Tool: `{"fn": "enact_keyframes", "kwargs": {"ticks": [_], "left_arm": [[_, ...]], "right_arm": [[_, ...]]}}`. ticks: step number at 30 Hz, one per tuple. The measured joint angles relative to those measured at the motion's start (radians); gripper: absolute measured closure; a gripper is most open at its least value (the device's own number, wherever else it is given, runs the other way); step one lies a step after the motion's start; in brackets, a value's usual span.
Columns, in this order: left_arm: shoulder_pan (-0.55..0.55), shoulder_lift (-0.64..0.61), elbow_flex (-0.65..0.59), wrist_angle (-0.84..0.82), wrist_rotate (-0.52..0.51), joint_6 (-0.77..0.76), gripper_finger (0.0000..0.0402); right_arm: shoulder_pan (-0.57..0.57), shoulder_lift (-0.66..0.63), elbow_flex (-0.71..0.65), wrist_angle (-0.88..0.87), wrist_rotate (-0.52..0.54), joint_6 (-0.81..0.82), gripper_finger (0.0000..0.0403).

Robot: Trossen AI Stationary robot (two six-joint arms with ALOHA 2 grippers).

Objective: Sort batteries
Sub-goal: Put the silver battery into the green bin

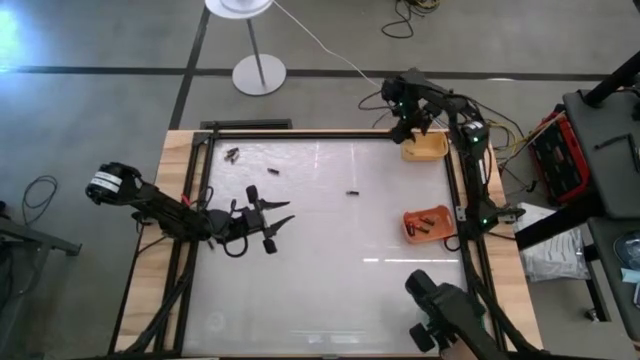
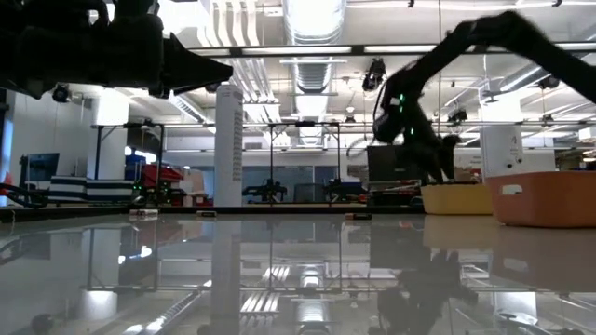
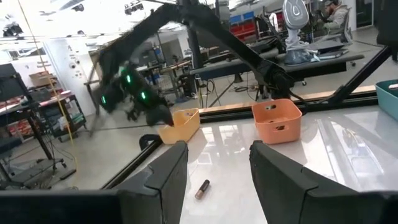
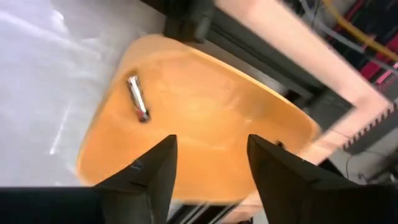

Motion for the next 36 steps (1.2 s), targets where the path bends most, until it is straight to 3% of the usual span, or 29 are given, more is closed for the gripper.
{"fn": "enact_keyframes", "kwargs": {"ticks": [7,10,13,17,21,24,28,36], "left_arm": [[0.018,-0.018,-0.001,-0.039,-0.193,-0.102,0.0247],[0.071,-0.097,0.000,-0.185,-0.221,-0.178,0.0247],[0.191,-0.233,0.046,-0.606,-0.172,-0.371,0.0247],[0.435,-0.346,0.220,-1.290,0.093,-0.672,0.0247],[0.638,-0.336,0.359,-1.644,0.084,-0.788,0.0247],[0.753,-0.285,0.393,-1.729,0.062,-0.802,0.0247],[0.895,-0.189,0.422,-1.721,0.172,-0.801,0.0247],[1.055,0.041,0.507,-1.729,0.194,-0.755,0.0247]], "right_arm": [[0.043,-0.268,-0.007,0.007,0.001,0.018,0.0193],[0.122,-0.430,-0.058,0.086,0.001,0.010,0.0188],[0.244,-0.606,-0.148,0.214,0.001,0.020,0.0186],[0.443,-0.839,-0.317,0.410,0.001,0.049,0.0188],[0.648,-1.024,-0.515,0.606,0.017,0.125,0.0188],[0.788,-1.128,-0.658,0.732,0.020,0.185,0.0190],[0.940,-1.202,-0.807,0.860,0.027,0.254,0.0195],[1.091,-1.205,-0.893,0.963,0.053,0.277,0.0197]]}}
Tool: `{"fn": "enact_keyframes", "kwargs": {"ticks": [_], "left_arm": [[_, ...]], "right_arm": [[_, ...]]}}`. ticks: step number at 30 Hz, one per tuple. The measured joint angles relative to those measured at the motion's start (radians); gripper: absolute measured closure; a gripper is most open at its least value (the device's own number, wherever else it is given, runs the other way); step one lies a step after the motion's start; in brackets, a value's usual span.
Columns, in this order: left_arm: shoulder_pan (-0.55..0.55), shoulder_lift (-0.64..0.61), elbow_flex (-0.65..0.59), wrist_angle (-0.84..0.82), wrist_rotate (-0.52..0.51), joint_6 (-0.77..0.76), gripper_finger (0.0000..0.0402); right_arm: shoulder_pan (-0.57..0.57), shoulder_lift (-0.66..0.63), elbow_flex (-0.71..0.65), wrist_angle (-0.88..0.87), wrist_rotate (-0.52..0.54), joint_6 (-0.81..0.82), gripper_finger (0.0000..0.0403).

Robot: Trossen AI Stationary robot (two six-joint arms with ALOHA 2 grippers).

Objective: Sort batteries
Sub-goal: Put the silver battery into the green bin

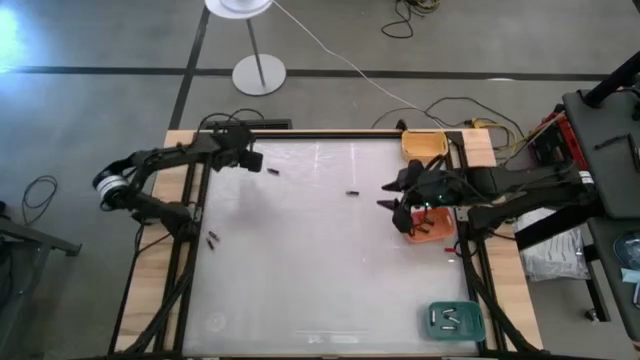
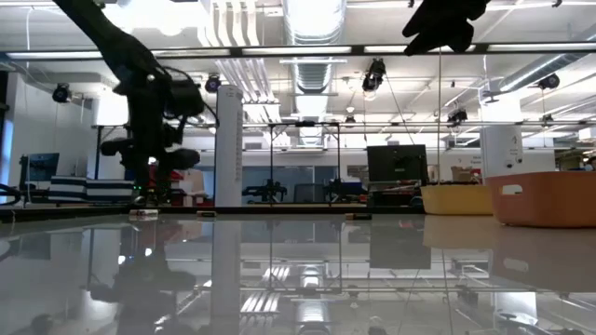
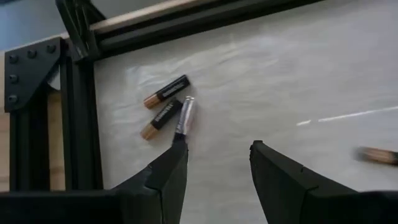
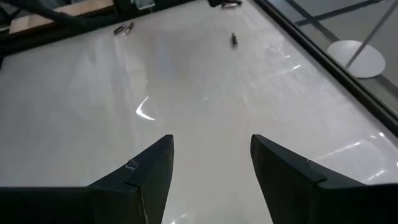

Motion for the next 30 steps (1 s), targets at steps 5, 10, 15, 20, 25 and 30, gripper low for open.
{"fn": "enact_keyframes", "kwargs": {"ticks": [5,10,15,20,25,30], "left_arm": [[0.053,0.114,0.039,-0.031,0.001,0.023,0.0247],[0.110,0.194,0.072,-0.028,0.006,0.038,0.0247],[0.126,0.239,0.101,-0.036,0.029,0.057,0.0247],[0.126,0.242,0.104,-0.032,0.053,0.060,0.0247],[0.132,0.242,0.104,-0.033,0.066,0.056,0.0248],[0.152,0.245,0.122,-0.042,0.103,0.040,0.0249]], "right_arm": [[0.028,0.024,0.000,0.005,0.018,-0.002,0.0200],[0.028,0.037,0.000,0.007,0.020,-0.004,0.0198],[0.028,0.046,0.006,0.009,0.020,-0.007,0.0199],[0.028,0.046,0.006,0.008,0.026,-0.008,0.0198],[0.028,0.046,0.006,0.009,0.027,-0.007,0.0198],[0.028,0.046,0.006,0.009,0.027,-0.006,0.0204]]}}
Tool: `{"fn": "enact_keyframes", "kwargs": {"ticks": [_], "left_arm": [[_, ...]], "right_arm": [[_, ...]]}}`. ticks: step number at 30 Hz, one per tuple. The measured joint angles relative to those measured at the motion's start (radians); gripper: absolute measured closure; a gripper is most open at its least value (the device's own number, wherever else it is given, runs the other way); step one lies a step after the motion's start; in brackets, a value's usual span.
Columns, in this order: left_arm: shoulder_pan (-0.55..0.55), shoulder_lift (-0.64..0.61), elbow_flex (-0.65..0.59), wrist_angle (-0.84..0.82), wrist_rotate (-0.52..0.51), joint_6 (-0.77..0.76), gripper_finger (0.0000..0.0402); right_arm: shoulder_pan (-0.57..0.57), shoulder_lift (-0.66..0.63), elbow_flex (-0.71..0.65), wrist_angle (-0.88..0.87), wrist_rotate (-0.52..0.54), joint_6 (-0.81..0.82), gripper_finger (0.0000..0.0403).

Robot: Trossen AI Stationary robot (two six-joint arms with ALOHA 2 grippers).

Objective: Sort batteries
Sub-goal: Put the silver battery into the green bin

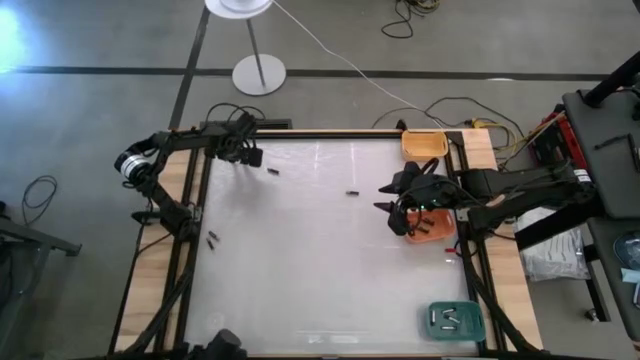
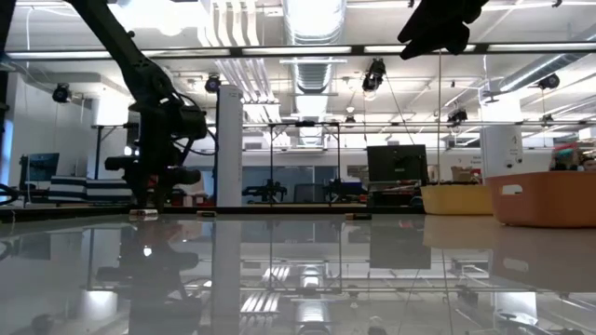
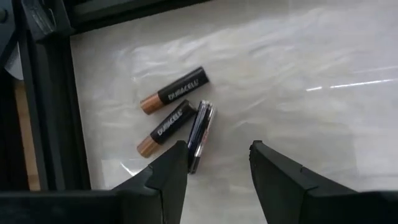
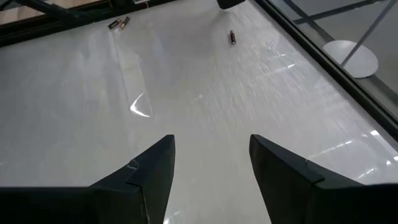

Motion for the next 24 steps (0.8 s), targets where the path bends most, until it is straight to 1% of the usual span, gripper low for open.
{"fn": "enact_keyframes", "kwargs": {"ticks": [4,10,13,17,20,24], "left_arm": [[0.014,0.038,0.049,-0.068,0.027,-0.017,0.0249],[0.017,0.138,0.142,-0.189,0.021,-0.022,0.0249],[0.014,0.166,0.170,-0.212,0.025,0.015,0.0249],[0.016,0.179,0.186,-0.223,0.078,0.046,0.0253],[0.016,0.183,0.188,-0.226,0.108,0.066,0.0285],[0.014,0.196,0.190,-0.237,0.134,0.128,0.0366]], "right_arm": [[0.000,0.000,0.000,0.000,0.000,0.000,0.0204],[0.004,0.000,0.000,-0.001,0.000,0.000,0.0202],[0.010,0.000,0.000,-0.002,-0.001,0.000,0.0202],[0.024,0.000,-0.001,-0.003,-0.002,0.001,0.0202],[0.034,0.000,-0.001,-0.005,-0.003,0.000,0.0202],[0.037,0.000,-0.002,-0.005,-0.004,-0.001,0.0202]]}}
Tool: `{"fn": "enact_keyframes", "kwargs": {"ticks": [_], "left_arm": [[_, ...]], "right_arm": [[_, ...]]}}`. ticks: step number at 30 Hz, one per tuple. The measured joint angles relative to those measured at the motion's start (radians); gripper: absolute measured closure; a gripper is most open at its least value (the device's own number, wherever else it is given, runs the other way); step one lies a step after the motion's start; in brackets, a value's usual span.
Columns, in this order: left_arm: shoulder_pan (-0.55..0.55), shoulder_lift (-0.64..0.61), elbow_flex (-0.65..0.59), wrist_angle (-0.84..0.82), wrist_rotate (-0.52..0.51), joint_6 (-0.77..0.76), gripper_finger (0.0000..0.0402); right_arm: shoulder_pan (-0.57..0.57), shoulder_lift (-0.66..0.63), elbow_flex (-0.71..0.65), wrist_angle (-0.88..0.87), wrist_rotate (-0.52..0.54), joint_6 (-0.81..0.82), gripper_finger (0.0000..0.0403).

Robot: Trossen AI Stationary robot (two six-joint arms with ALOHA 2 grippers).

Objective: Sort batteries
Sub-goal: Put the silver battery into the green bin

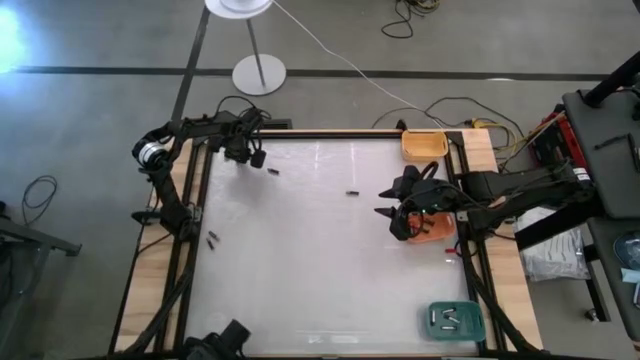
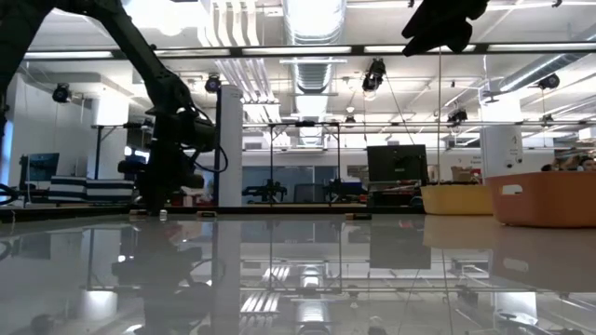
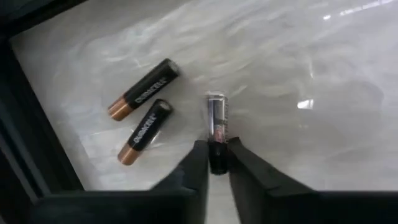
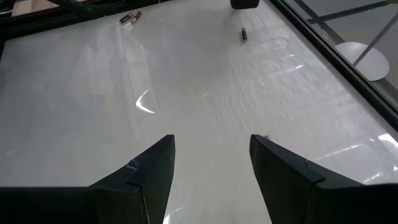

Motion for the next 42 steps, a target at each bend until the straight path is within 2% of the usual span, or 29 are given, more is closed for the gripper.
{"fn": "enact_keyframes", "kwargs": {"ticks": [2,6,10,13,17,19,21,25,27,29,32,34,37,42], "left_arm": [[-0.003,0.007,0.001,-0.005,0.000,0.023,0.0388],[-0.007,0.012,0.002,-0.011,0.006,0.086,0.0381],[-0.026,-0.021,0.001,0.001,0.019,0.152,0.0395],[-0.048,-0.074,0.006,0.064,0.153,0.200,0.0395],[-0.071,-0.163,-0.010,0.349,0.333,0.251,0.0395],[-0.093,-0.172,-0.025,0.497,0.391,0.272,0.0396],[-0.123,-0.175,-0.032,0.658,0.456,0.315,0.0396],[-0.169,-0.154,-0.048,0.951,0.577,0.378,0.0397],[-0.190,-0.143,-0.051,1.079,0.656,0.346,0.0397],[-0.212,-0.143,-0.050,1.206,0.730,0.305,0.0397],[-0.238,-0.146,-0.047,1.321,0.786,0.276,0.0397],[-0.244,-0.149,-0.025,1.347,0.786,0.230,0.0397],[-0.249,-0.154,0.044,1.329,0.792,0.101,0.0398],[-0.264,-0.154,0.183,1.241,0.807,-0.043,0.0398]], "right_arm": [[0.000,0.000,0.000,0.000,0.000,0.000,0.0202],[0.000,0.000,0.000,0.002,0.000,-0.007,0.0202],[0.000,0.000,0.000,0.002,0.000,-0.006,0.0202],[-0.005,0.000,0.000,0.003,0.017,-0.017,0.0202],[-0.044,0.000,-0.001,0.039,0.150,-0.074,0.0202],[-0.095,0.002,-0.001,0.073,0.172,-0.137,0.0202],[-0.172,0.021,0.005,0.100,0.121,-0.218,0.0202],[-0.383,0.112,0.035,0.215,-0.125,-0.350,0.0202],[-0.486,0.182,0.081,0.253,-0.246,-0.402,0.0202],[-0.563,0.250,0.142,0.243,-0.318,-0.466,0.0202],[-0.628,0.322,0.255,0.167,-0.328,-0.536,0.0202],[-0.651,0.339,0.328,0.106,-0.325,-0.562,0.0202],[-0.669,0.344,0.431,0.028,-0.322,-0.569,0.0204],[-0.676,0.328,0.524,0.013,-0.323,-0.479,0.0207]]}}
